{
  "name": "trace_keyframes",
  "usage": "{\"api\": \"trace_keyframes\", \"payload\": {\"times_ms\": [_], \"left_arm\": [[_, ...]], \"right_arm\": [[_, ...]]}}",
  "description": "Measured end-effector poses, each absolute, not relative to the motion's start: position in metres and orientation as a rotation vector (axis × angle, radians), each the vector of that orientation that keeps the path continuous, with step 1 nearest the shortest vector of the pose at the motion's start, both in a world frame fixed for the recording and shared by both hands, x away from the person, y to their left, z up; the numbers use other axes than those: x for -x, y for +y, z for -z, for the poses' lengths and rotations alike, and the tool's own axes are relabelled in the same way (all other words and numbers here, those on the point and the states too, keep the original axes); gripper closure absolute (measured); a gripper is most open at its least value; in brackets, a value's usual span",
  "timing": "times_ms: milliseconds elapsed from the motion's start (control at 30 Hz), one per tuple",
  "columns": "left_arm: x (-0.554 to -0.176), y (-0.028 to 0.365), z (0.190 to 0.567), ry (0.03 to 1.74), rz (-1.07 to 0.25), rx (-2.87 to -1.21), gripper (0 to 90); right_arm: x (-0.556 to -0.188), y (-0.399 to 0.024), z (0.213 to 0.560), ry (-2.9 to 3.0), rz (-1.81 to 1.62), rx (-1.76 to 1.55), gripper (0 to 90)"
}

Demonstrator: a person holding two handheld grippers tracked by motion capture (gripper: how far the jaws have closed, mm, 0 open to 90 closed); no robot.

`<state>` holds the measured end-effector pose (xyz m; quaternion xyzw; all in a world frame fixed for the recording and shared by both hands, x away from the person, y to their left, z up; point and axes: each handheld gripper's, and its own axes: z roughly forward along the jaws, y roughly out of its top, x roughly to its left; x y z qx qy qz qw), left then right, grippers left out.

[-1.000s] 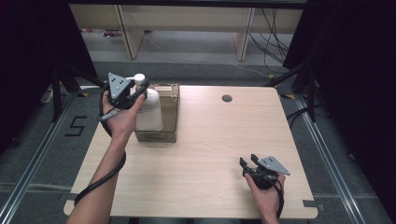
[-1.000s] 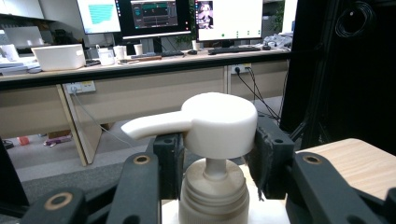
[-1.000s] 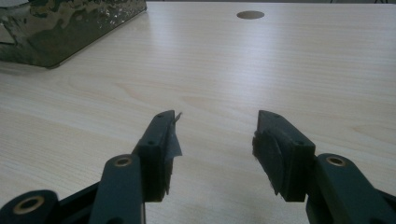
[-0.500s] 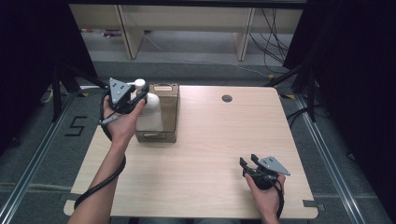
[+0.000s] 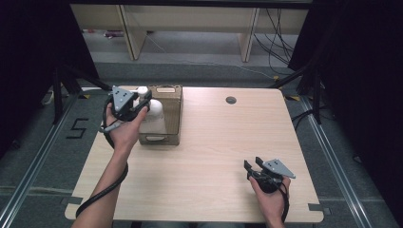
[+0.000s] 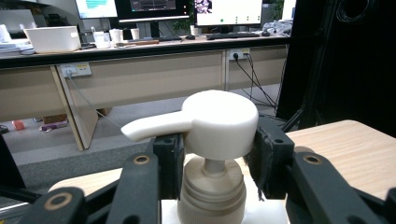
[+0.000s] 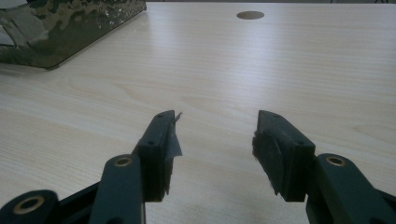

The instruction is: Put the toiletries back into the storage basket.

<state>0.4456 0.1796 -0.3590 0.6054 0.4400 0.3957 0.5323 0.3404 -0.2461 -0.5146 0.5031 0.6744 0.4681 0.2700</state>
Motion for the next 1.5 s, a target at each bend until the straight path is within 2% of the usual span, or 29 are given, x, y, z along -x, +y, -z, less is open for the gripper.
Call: {"api": "trace_keyframes", "payload": {"times_ms": [1367,1433,1500], "left_arm": [[-0.439,0.188,0.375,1.052,-0.957,-1.437,58.4],[-0.438,0.188,0.375,1.06,-0.958,-1.43,57.3],[-0.438,0.189,0.376,1.068,-0.948,-1.422,52.0]], "right_arm": [[-0.341,-0.246,0.515,1.823,-1.255,-1.337,49.0],[-0.341,-0.246,0.515,1.825,-1.258,-1.337,49.0],[-0.341,-0.246,0.515,1.824,-1.255,-1.334,49.0]]}}
